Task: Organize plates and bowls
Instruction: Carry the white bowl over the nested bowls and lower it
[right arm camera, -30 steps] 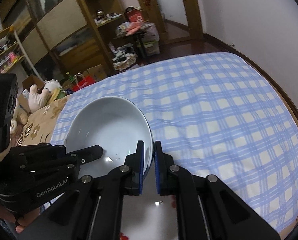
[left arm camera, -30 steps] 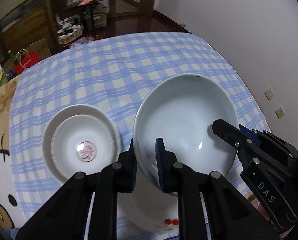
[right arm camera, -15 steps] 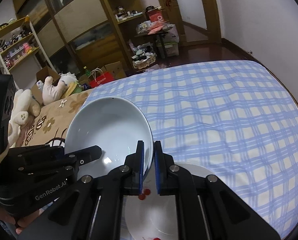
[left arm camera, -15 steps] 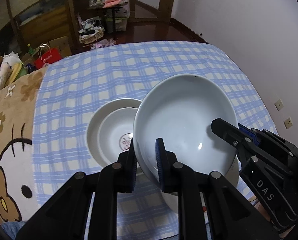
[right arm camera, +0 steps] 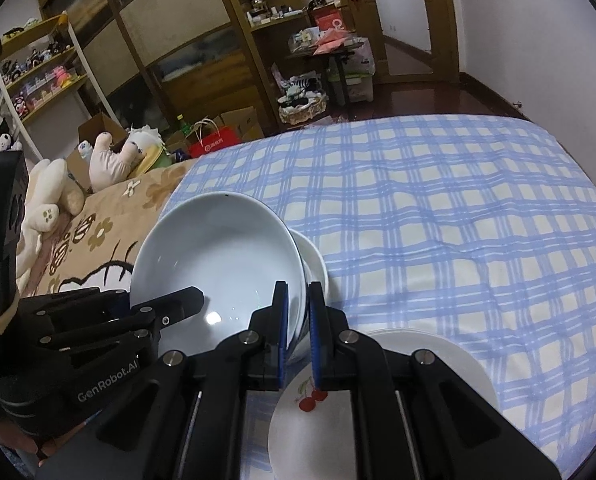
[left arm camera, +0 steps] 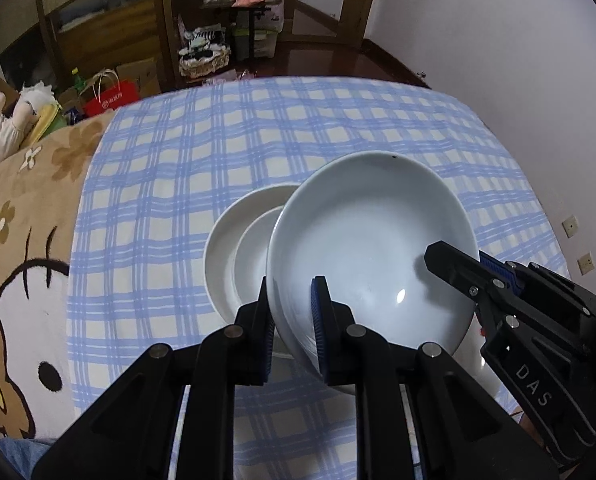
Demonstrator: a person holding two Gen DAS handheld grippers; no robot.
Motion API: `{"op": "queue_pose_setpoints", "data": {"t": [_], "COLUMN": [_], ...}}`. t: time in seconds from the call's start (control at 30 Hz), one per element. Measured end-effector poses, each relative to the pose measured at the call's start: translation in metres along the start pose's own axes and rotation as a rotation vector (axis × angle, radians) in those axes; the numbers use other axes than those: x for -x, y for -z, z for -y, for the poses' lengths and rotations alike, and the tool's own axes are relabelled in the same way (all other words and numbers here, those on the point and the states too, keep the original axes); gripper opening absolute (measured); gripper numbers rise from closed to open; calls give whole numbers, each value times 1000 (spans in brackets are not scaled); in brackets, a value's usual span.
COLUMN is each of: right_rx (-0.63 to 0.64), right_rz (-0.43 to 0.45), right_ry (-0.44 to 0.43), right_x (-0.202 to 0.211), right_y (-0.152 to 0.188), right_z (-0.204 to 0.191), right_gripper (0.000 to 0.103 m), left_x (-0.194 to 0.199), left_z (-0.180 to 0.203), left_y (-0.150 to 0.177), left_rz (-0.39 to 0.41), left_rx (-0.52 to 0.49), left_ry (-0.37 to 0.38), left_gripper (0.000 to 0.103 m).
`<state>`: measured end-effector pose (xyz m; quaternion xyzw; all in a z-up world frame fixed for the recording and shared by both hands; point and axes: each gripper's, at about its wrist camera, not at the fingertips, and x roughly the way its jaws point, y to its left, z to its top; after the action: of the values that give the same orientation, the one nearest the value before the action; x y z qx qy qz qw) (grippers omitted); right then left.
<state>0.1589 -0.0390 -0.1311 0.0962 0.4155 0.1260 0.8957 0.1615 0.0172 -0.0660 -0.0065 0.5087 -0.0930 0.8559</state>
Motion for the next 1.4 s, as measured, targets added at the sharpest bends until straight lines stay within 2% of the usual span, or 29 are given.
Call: {"op": "queue_pose_setpoints", "data": {"t": [0.2, 0.5, 0.67, 1.07, 1.4], "right_rx": [-7, -9, 3, 14, 8], "right_rz": [-33, -37, -47, -89, -82], "right_ry": [-7, -15, -5, 29, 47], "right_x": [-24, -43, -52, -68, -71], "right_y": [2, -2, -3, 3, 1], "right_z": [1, -2, -5, -3, 1], "right_gripper": [11, 11, 11, 11, 10], "left_x": [-21, -38, -45, -50, -50], "left_z": [-12, -23, -24, -30, -32], "left_y": [1, 0, 0, -8, -8], "left_rz": [-44, -75, -92, -67, -62], "left_rx": [16, 36, 27, 58, 66], "left_ry": [1, -6, -32, -23, -25], "left_gripper": [17, 17, 17, 17, 18]}}
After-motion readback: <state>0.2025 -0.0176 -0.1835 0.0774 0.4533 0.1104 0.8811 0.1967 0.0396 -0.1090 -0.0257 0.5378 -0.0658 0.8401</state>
